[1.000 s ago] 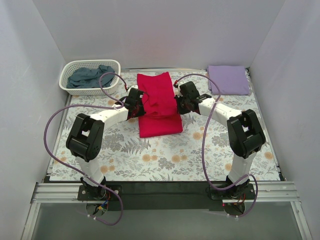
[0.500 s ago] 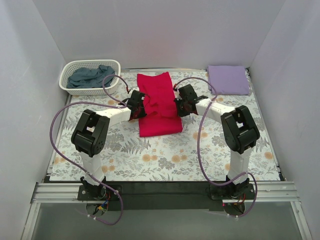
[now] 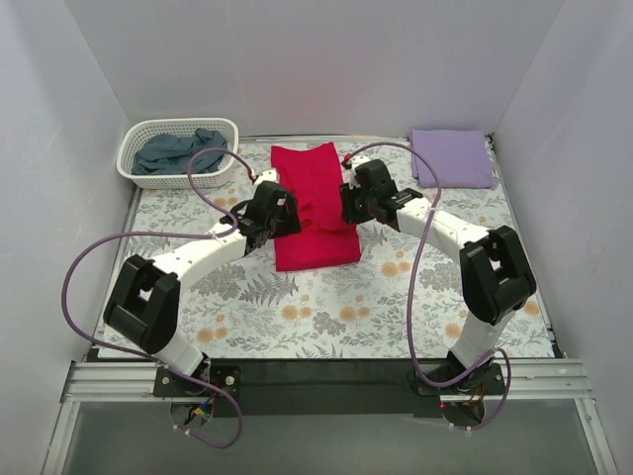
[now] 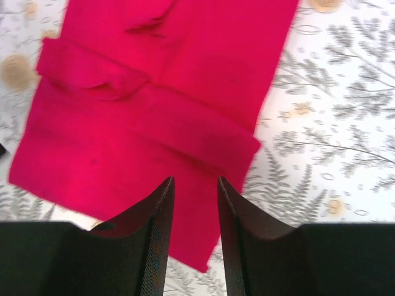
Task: Fold and stack the t-shirts
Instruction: Fold the tshirt
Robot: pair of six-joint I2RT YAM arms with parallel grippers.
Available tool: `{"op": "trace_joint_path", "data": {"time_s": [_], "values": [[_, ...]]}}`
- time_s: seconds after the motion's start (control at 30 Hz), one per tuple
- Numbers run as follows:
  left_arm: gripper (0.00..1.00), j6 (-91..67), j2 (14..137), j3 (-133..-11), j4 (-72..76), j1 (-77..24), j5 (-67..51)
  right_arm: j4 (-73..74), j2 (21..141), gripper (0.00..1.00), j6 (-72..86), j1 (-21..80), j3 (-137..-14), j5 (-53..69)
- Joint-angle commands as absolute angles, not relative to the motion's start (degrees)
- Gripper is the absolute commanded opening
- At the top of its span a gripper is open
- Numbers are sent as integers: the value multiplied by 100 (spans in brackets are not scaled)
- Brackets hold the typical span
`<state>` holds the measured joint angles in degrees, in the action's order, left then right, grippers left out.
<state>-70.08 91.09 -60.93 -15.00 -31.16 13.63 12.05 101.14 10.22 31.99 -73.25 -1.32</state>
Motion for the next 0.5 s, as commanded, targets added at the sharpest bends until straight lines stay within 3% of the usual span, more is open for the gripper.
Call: {"op": "trace_joint_path", "data": {"time_s": [0.0, 0.07, 0.1, 0.13, 0.23, 0.47], "values": [[53, -7399, 8754, -5731, -1784, -3506, 1424, 932, 9967, 35, 1134, 3489, -7163, 147], [42, -7558, 8780, -5608, -1775, -3708, 1398, 870, 10063, 33, 1195, 3577, -7145, 280], [26, -7654, 8832, -5599, -1758, -3761, 1354, 835, 10116, 32, 1213, 3603, -7154, 325], [21, -7690, 9007, -5590, -1749, -3805, 1284, 809, 10177, 28, 1239, 3621, -7207, 386], [13, -7760, 9298, -5643, -1723, -3972, 1353, 660, 10458, 22, 1345, 3683, -7260, 667], [10, -7901, 9764, -5449, -1556, -4025, 1161, 378, 11099, 20, 1406, 3691, -7435, 905]]}}
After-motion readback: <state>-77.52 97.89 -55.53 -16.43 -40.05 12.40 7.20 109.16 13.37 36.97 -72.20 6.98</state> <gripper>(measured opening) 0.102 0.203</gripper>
